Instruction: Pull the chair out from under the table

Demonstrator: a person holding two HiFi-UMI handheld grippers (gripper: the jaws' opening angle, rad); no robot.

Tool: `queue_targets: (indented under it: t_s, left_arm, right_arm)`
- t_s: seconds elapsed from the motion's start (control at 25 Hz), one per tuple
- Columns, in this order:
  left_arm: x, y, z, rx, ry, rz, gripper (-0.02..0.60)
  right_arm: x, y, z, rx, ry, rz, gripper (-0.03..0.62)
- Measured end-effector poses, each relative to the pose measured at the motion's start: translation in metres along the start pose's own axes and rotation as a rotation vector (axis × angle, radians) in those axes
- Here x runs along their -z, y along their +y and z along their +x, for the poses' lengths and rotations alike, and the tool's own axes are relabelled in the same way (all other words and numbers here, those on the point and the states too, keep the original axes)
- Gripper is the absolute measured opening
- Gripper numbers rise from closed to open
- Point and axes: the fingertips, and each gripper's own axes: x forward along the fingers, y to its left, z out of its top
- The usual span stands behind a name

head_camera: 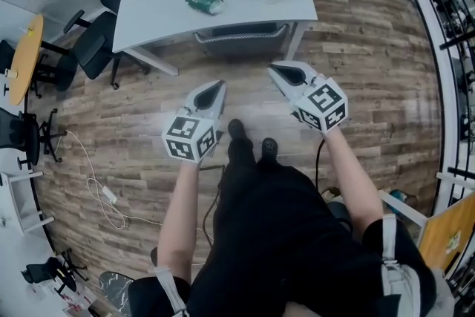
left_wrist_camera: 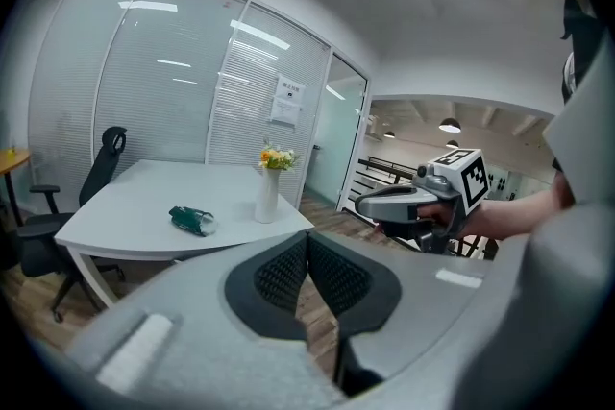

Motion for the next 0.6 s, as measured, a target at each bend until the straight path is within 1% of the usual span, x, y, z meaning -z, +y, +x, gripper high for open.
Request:
queue_targets:
  t_s: [0.24, 0.44, 0.6]
  left_arm:
    - [0.000, 0.029, 0.028, 0.048, 0.020, 0.027, 0.011]
    - [-0.012, 0.064, 0.049, 0.077, 0.034, 0.060, 0.012]
    - [-0.012, 0.092, 0.067, 0.106, 0.070, 0.093, 0.014]
  right_arm:
    - [-0.003, -0.012, 0.028, 0.006, 0.022, -0.003, 0.003]
    - [-0.003, -0.034, 0.056, 0.035, 0.074, -0.024, 0.003]
    - [0.004, -0.050, 0.079, 0.057, 0.120, -0.024, 0.004]
